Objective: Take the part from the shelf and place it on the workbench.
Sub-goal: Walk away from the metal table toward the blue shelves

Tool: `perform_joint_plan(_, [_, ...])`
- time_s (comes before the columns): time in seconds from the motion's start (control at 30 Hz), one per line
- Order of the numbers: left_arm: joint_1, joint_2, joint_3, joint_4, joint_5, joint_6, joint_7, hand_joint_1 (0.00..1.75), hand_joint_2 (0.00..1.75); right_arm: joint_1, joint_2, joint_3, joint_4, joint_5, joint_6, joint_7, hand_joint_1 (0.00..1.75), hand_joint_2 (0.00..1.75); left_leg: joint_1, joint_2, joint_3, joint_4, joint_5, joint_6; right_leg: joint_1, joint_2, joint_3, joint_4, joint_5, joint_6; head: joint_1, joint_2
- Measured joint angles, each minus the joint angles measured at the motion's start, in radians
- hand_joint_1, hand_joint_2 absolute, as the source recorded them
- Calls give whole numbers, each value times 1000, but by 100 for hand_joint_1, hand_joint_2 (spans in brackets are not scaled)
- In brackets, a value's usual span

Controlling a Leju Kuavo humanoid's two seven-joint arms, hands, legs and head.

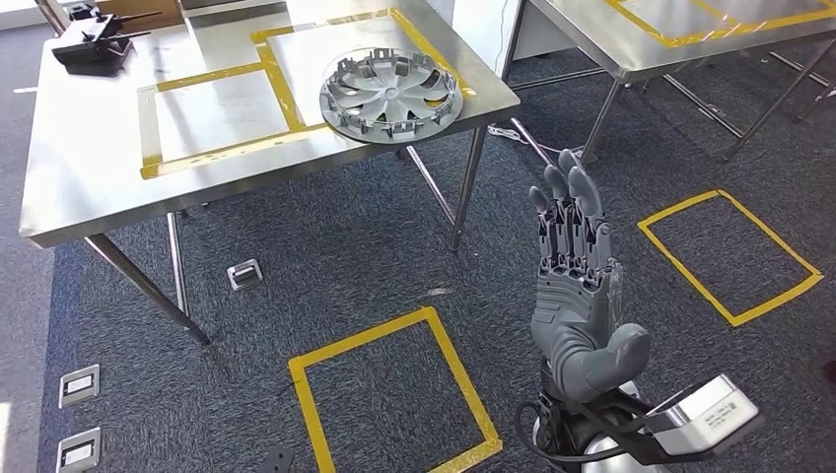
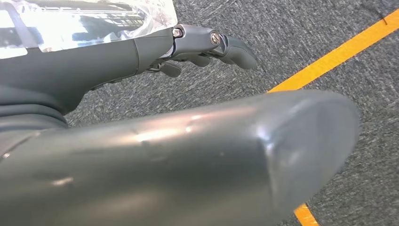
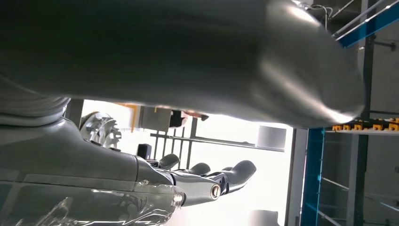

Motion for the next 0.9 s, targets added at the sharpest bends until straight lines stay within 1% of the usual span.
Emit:
perform_joint_plan(0.03, [0,0,0,0,0,0,0,0,0,0,0,-1,0,0,0,0,0,0,-1,0,-2,1,1,-2,1,0,39,-71,28,-6,0,0])
perform_joint_plan(0.07, [-1,-1,0,0,0,0,0,0,0,0,0,-1,0,0,0,0,0,0,-2,0,-4,2,3,-6,4,0,71,-132,49,-11,0,0])
perform_joint_plan(0.1, [-1,-1,0,0,0,0,0,0,0,0,0,-2,-1,0,0,0,0,0,-2,0,-9,3,7,-11,6,1,89,-173,59,-15,0,0])
perform_joint_plan(0.13, [-2,-1,0,0,0,0,0,0,0,0,0,-2,-2,0,0,0,0,0,-2,0,-14,4,10,-17,9,1,93,-190,58,-19,0,0])
perform_joint_plan(0.17, [-2,-2,0,0,0,0,0,0,0,0,0,-3,-3,0,0,0,0,0,-2,1,-19,4,15,-24,11,2,90,-196,60,-21,0,0])
perform_joint_plan(0.2, [-1,-2,0,0,0,0,0,0,0,0,-1,-3,-4,0,0,0,0,0,-1,2,-23,4,16,-31,9,1,88,-201,63,-26,0,0])
perform_joint_plan(0.23, [-1,-2,0,0,0,0,0,0,0,0,-1,-4,-5,0,-1,0,0,0,-1,2,-26,9,9,-36,6,0,86,-207,67,-32,-1,0])
perform_joint_plan(0.27, [-1,-2,0,0,0,0,0,0,0,0,-1,-4,-5,0,-1,0,0,0,0,2,-33,27,-10,-41,4,-1,85,-212,73,-38,-2,0])
perform_joint_plan(0.3, [-1,-2,0,0,0,0,0,0,0,0,-1,-4,-5,0,-1,0,0,0,0,1,-45,64,-40,-45,1,-3,84,-215,77,-43,-4,0])
perform_joint_plan(0.37, [0,-2,0,0,1,0,0,0,0,2,-1,-4,-5,0,-1,0,0,0,3,1,-83,184,-111,-53,1,-5,79,-215,82,-47,-7,0])
perform_joint_plan(0.4, [0,-1,0,0,1,0,0,0,0,3,-1,-4,-5,0,-1,0,0,0,4,1,-97,234,-132,-56,2,-5,75,-213,84,-47,-8,0])
perform_joint_plan(0.43, [1,-1,0,0,2,0,0,0,0,3,-1,-4,-5,0,-2,0,0,0,4,1,-97,256,-135,-58,2,-5,72,-211,85,-46,-8,0])
perform_joint_plan(0.47, [1,-1,0,0,2,0,0,0,0,4,-1,-4,-5,0,-3,0,0,0,5,1,-80,239,-119,-59,1,-5,68,-208,87,-45,-9,0])
perform_joint_plan(0.5, [1,-1,0,0,2,0,0,0,0,4,-1,-4,-5,0,-4,0,0,0,5,1,-47,187,-90,-59,0,-5,66,-204,88,-43,-9,0])
perform_joint_plan(0.53, [1,0,0,0,2,0,0,0,0,5,-1,-5,-5,0,-7,0,0,0,6,0,-9,122,-65,-57,0,-4,63,-201,88,-41,-9,0])
perform_joint_plan(0.57, [0,0,0,0,2,0,0,0,0,5,-1,-5,-5,0,-9,0,0,0,5,0,23,62,-48,-53,1,-3,60,-196,89,-37,-10,0])
perform_joint_plan(0.6, [-1,0,0,0,3,0,0,0,0,5,-1,-6,-6,0,-12,-1,0,0,3,-1,42,21,-39,-48,2,-3,55,-193,90,-31,-10,0])
perform_joint_plan(0.63, [-1,0,0,0,3,0,0,0,0,6,-1,-8,-7,0,-15,-2,0,0,1,-2,47,3,-41,-42,3,-3,50,-191,93,-25,-10,0])
perform_joint_plan(0.7, [1,0,0,0,4,0,0,0,0,6,-1,-10,-8,0,-21,-5,0,0,-1,-3,39,-2,-36,-28,3,-3,43,-192,101,-12,-9,0])
perform_joint_plan(0.73, [2,0,0,0,5,0,0,0,0,7,-2,-13,-9,0,-24,-6,0,0,1,-2,37,-4,-30,-21,2,-2,40,-190,98,-7,-8,0])
perform_joint_plan(0.77, [2,0,0,0,5,0,1,0,0,8,-3,-15,-10,0,-26,-7,0,0,3,-2,34,-7,-25,-14,2,-1,33,-175,84,-2,-6,0])
perform_joint_plan(0.8, [1,0,0,0,6,0,4,0,0,8,-3,-18,-11,0,-28,-8,0,0,5,-1,31,-10,-21,-8,1,0,18,-140,58,2,-3,0])
perform_joint_plan(0.83, [0,0,0,0,6,0,7,0,0,10,-4,-20,-12,-2,-28,-8,0,0,5,-1,28,-10,-18,-4,0,1,-3,-88,23,6,0,0])
perform_joint_plan(0.87, [0,0,0,0,8,0,12,0,0,11,-4,-21,-12,-5,-29,-7,0,0,5,-1,24,-9,-16,-2,-1,1,-28,-23,-11,9,2,0])
perform_joint_plan(0.9, [0,0,0,0,10,0,17,0,0,12,-4,-22,-12,-9,-29,-6,0,0,4,-1,21,-8,-14,-1,-2,1,-49,34,-35,11,3,0])
